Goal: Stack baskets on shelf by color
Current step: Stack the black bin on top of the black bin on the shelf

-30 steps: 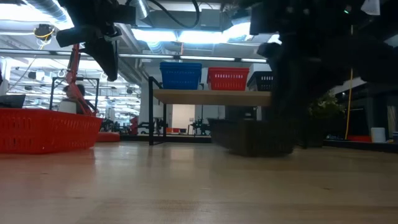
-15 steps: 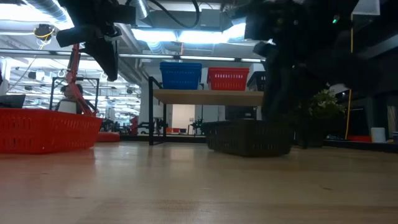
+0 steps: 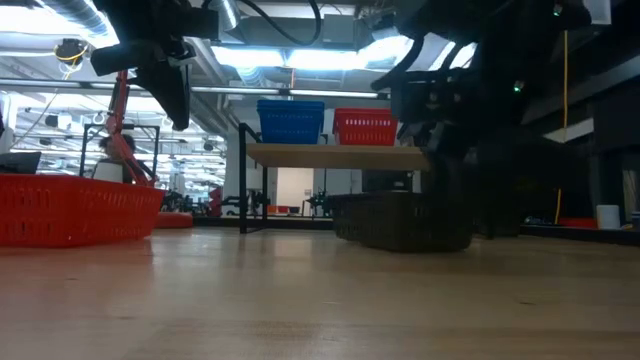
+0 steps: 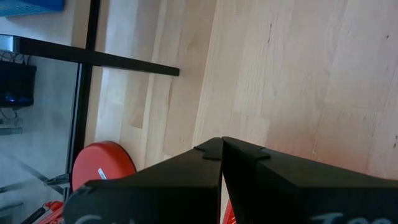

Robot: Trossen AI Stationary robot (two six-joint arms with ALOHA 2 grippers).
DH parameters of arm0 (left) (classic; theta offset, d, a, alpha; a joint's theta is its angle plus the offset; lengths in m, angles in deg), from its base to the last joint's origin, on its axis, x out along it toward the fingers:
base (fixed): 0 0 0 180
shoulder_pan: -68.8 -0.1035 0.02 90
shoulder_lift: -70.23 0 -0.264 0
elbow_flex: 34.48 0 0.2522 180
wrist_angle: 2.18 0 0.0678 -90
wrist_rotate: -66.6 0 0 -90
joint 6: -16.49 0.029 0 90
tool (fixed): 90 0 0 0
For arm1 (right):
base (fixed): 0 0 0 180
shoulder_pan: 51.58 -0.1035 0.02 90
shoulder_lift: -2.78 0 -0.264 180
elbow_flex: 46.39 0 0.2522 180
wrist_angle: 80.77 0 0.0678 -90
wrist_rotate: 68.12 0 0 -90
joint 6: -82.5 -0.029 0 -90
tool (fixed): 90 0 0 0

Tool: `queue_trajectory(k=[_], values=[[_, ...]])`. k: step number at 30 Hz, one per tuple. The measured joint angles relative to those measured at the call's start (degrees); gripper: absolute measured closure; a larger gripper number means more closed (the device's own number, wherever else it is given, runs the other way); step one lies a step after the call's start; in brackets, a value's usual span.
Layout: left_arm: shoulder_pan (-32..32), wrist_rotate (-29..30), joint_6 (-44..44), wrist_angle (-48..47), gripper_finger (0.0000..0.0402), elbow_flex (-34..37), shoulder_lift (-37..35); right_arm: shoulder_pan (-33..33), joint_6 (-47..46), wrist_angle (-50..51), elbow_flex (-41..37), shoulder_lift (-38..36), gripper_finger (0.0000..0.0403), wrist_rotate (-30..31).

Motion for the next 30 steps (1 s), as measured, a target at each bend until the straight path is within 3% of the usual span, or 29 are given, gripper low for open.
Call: queue_trajectory(k=[7, 12, 22, 30], values=[[0.00, -0.01, 0.00, 0.00, 0.0401, 0.00, 0.00, -0.51, -6.27, 1.58, 2.57, 0.00, 0.0392, -0.15], [0.00, 0.00, -0.02, 0.02, 0.0401, 0.00, 0.00, -2.67, -7.95, 6.95, 8.89, -0.04, 0.0400, 0.85], [0.01, 0.00, -0.02, 1.44, 0.0401, 0.00, 0.00, -6.27, -7.66, 32.67, 28.50, -0.63, 0.0402, 17.92], [0.00, 0.00, -0.01, 1.46, 0.0401, 0.00, 0.00, -2.23, -7.70, 53.81, 39.42, -0.66, 0.0402, 25.91]])
